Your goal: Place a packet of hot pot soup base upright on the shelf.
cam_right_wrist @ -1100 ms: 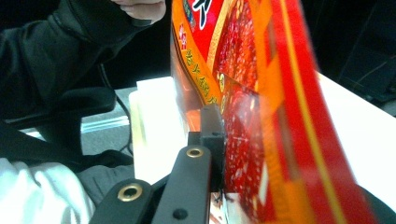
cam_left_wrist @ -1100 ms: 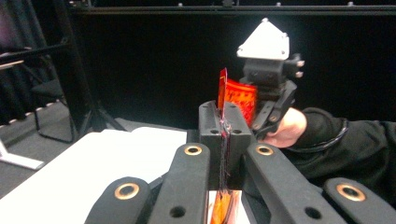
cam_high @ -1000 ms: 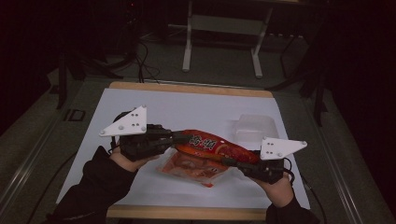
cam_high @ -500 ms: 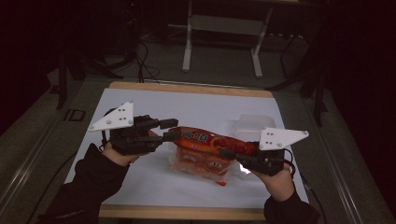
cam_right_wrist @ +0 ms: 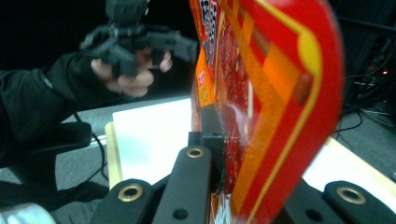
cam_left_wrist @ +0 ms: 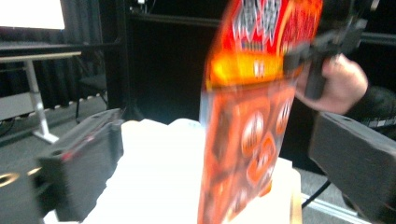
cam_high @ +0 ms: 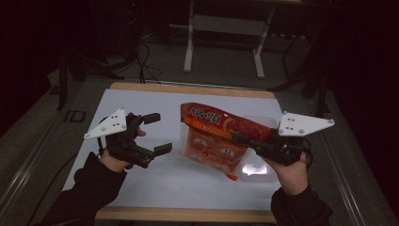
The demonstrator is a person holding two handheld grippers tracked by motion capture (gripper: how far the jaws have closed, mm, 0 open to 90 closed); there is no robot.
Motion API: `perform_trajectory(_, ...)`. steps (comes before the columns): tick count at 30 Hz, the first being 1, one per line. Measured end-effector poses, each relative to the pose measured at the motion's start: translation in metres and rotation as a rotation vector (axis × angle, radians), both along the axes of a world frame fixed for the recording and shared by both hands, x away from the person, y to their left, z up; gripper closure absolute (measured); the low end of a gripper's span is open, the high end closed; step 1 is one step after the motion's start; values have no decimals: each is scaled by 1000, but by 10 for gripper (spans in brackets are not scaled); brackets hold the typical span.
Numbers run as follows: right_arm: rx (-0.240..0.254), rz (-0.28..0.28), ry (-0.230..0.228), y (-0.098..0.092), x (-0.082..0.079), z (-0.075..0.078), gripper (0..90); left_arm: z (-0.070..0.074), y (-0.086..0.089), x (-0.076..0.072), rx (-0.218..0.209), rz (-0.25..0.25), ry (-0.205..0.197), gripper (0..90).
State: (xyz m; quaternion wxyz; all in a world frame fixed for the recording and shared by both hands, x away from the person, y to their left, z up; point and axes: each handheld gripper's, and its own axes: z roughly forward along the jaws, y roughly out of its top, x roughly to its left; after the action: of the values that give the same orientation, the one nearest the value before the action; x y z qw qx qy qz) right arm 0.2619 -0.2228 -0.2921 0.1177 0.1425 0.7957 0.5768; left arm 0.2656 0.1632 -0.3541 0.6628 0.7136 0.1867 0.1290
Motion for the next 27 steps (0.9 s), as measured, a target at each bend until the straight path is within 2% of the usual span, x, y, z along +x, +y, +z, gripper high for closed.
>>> perform_trajectory(3, 11, -19, -1, -5, 2, 9, 900, -10, -2, -3, 18, 5, 11, 18)
perform_trajectory(5, 16, -33, -8, -8, 3, 15, 900, -17, -2, -4, 19, 0, 36, 17)
perform_trajectory(11, 32, -83, -22, -23, 7, 31, 900, -41, 0, -10, 33, 23, 46, 17)
perform_trajectory(12, 33, -90, -23, -24, 7, 33, 900, -48, 0, -12, 21, 36, 52, 18)
perform_trajectory(15, 39, -117, -31, -33, 9, 38, 900, -66, 0, -16, 53, 72, 60, 18)
perform_trajectory(18, 50, -150, -34, -42, 10, 43, 900, -83, 1, -18, 54, 91, 92, 18)
perform_trajectory(23, 47, -209, -53, -55, 11, 49, 900, -96, 5, -20, 71, 126, 76, 18)
perform_trajectory(27, 42, -266, -57, -67, 14, 50, 900, -105, 11, -22, 50, 155, 72, 18)
